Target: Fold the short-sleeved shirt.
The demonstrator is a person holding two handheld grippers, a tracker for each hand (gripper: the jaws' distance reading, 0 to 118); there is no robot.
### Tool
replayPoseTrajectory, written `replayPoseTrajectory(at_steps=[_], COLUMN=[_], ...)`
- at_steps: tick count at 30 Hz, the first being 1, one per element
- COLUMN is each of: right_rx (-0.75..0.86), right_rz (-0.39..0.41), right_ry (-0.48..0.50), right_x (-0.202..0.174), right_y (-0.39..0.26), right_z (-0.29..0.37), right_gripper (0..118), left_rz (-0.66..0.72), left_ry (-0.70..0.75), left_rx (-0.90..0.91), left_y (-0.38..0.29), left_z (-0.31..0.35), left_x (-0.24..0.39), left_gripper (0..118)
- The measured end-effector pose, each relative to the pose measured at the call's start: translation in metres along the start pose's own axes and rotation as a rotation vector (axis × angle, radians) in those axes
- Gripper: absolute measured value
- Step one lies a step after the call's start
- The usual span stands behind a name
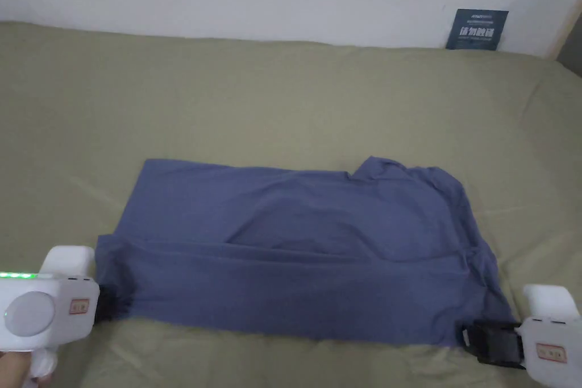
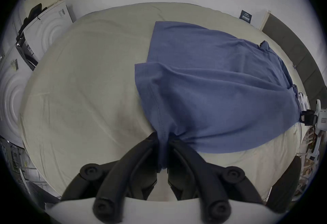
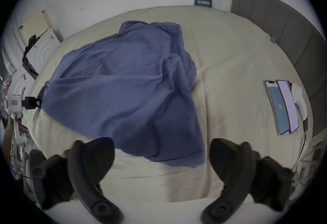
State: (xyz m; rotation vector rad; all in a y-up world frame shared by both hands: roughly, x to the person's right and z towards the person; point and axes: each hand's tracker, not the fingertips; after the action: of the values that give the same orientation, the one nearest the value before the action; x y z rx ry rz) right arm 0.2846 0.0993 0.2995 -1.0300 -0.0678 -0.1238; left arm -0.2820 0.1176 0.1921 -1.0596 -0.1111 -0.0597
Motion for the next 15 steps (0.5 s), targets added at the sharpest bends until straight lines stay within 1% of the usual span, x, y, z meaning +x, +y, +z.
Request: replayPoseTrajectory(at_steps=[1,2,3,4,8,12,15], right_rx=[-0.001,-0.008,0.002,0.008,0.041,0.076,0.088], right_rz=[-0.008,-0.014,-0.017,-0.019,0.028,-0.005,-0.009], right_ry=[-0.003,-0.005,0.018,0.021,0.006,0.027,0.031], right_x=[0.002,0.004,0.001,-0.001,-0.005,0.004,0.005], right_y=[0.000,0.001,0.000,0.000,0.000,-0.002,-0.009], right_z=[-0.002,-0.004,0.000,0.003,0.021,0.042,0.056], right_gripper=[28,13,10,7,7,7,7], left_rz=[-0.001,-0.002,-0.006,-0.011,-0.021,-0.013,-0.014], left_ry=[0.000,-0.001,-0.002,-0.001,0.003,-0.002,-0.003], left_rx=[-0.001,-0.001,-0.001,0.002,0.019,0.042,0.055], left_y=[0.000,0.000,0.001,0.001,0.002,-0.001,-0.011], left_z=[0.000,0.000,0.002,0.004,0.016,0.033,0.045], left_x=[0.000,0.000,0.000,0.001,-0.001,-0.007,-0.010], left_gripper=[11,11,11,10,10,10,10])
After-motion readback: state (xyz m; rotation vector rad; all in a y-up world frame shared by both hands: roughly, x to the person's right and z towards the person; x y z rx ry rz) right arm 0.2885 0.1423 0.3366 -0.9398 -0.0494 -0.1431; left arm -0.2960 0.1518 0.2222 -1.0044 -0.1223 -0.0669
